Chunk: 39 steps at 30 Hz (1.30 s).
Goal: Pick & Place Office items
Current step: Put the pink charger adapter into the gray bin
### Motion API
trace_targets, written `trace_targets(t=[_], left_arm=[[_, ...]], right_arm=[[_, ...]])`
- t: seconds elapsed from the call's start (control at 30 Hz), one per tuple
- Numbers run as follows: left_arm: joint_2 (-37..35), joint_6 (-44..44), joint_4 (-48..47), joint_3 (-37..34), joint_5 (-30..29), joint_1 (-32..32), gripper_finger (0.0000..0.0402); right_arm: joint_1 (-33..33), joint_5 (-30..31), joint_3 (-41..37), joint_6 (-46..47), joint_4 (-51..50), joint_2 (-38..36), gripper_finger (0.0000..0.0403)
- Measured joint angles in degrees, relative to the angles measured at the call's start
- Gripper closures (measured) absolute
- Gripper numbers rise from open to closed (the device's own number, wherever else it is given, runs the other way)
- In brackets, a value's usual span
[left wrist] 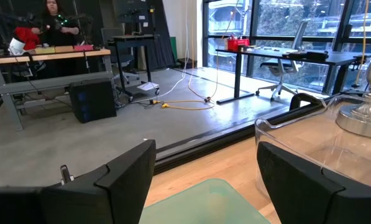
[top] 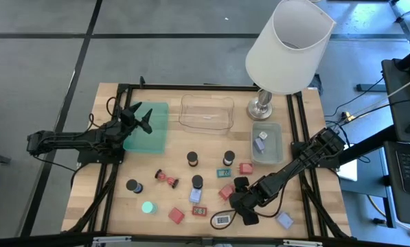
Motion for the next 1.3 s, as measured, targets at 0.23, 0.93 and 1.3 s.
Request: trace_targets(t=[0.23, 0.93, 1.3], left_arm=[[0.0, 0.0, 0.0, 0.0, 0.0, 0.0, 0.0123], [0.0, 0.0, 0.0, 0.0, 0.0, 0.0, 0.0123], [0.0, 0.0, 0.0, 0.0, 0.0, 0.0, 0.0123]], right_arm=[[0.1, -2.3, 1.0, 8.1, -3.4, -3.9, 0.0209], [-6.3, 30.8, 4.7, 39.7, -57.2, -29.8, 0.0198], [-18.5, 21.8, -10.8, 35.1, -53.2, -30.3, 0.0196]])
